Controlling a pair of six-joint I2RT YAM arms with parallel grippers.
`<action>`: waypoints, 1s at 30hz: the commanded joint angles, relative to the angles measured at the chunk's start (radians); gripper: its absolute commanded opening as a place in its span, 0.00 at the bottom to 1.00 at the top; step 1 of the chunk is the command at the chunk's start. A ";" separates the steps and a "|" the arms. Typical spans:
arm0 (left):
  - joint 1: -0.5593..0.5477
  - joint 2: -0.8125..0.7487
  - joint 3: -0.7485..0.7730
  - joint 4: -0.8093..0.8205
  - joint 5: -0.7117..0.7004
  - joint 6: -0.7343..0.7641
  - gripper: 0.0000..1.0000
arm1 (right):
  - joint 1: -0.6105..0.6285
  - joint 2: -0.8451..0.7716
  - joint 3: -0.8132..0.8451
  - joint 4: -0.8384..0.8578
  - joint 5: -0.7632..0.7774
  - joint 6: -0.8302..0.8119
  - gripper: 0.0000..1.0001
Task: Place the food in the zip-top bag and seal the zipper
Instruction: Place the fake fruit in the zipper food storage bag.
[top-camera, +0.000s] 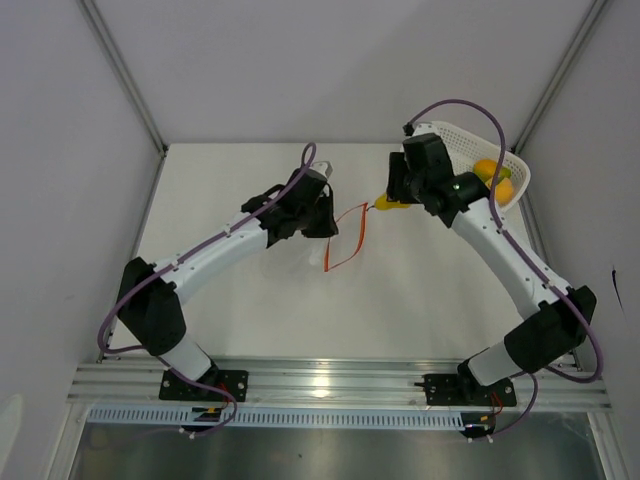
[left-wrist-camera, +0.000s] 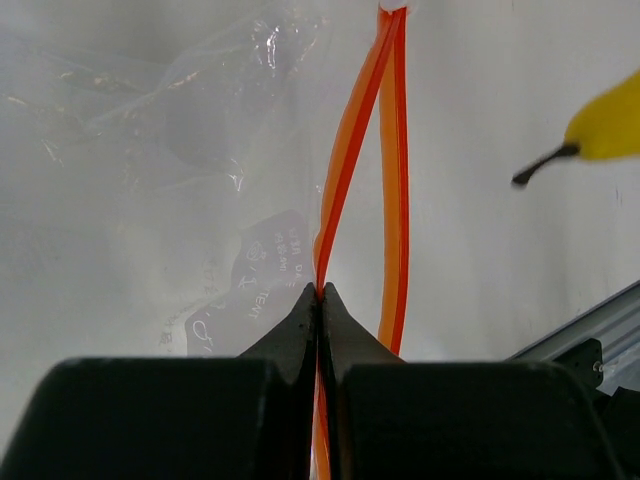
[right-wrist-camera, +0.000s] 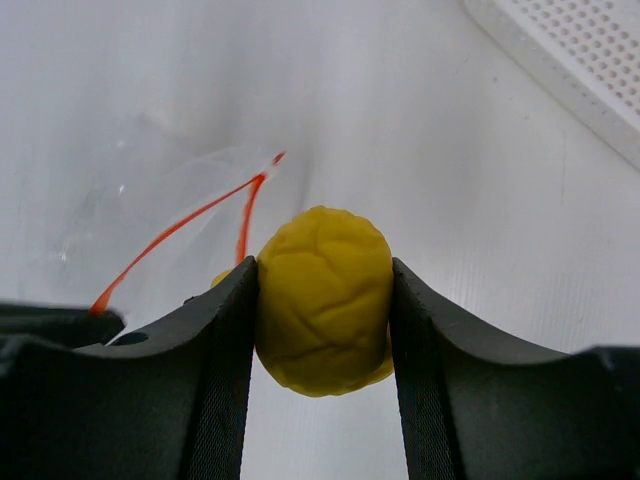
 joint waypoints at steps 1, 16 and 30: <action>0.006 -0.009 0.056 -0.009 0.032 0.004 0.01 | 0.119 -0.077 -0.055 0.049 0.105 -0.032 0.00; 0.007 -0.088 -0.033 0.041 0.131 -0.010 0.01 | 0.278 0.004 -0.146 0.098 0.088 -0.021 0.03; 0.007 -0.149 -0.105 0.117 0.185 -0.029 0.01 | 0.255 -0.023 -0.174 0.126 -0.129 0.083 0.64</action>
